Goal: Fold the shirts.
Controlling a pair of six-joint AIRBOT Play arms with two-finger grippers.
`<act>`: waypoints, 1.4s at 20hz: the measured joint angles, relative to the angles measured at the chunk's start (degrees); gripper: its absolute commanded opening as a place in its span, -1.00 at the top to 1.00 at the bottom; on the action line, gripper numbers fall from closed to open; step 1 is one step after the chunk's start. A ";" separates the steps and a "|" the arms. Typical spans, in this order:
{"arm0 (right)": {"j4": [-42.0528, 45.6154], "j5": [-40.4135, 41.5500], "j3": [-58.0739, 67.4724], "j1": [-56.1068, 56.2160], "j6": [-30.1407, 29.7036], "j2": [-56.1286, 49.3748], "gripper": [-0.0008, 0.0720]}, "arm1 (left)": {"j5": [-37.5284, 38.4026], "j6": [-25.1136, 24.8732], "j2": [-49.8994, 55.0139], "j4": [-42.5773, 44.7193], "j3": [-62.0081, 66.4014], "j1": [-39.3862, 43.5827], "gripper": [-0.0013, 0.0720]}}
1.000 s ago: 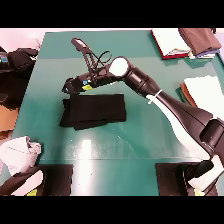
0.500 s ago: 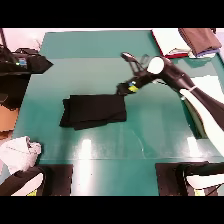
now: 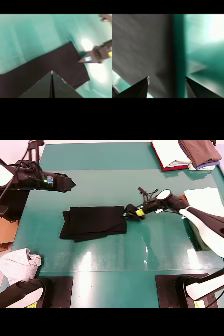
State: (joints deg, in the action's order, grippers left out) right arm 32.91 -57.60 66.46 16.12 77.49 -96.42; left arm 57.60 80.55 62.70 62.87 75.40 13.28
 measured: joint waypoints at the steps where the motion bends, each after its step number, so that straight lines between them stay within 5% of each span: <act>1: -2.40 0.79 0.59 1.53 -1.18 -1.29 -0.11 | -0.13 0.00 0.37 -0.31 0.00 0.24 0.91; 3: -4.61 2.60 2.75 4.50 -3.19 -3.45 0.83 | -0.35 0.04 0.87 -1.05 0.00 0.68 0.91; 4: -5.73 3.13 4.28 5.66 -4.07 -4.22 0.93 | -0.59 0.15 1.03 -1.42 0.00 0.96 0.91; 10: -0.33 3.21 15.93 2.23 -4.20 -2.64 0.93 | -1.70 0.57 1.38 -2.10 0.00 5.64 0.91; 19: 20.11 -4.11 21.75 -31.93 2.84 10.99 0.93 | -2.25 3.21 1.38 -2.29 0.00 9.20 0.91; 28: 11.78 -2.56 24.52 -53.37 0.66 13.38 0.93 | -2.25 5.95 1.40 -2.25 0.00 9.35 0.90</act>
State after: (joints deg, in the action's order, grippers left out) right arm 44.69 -60.16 90.98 -37.26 78.15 -83.05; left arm 55.35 86.50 64.10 60.62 75.40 22.63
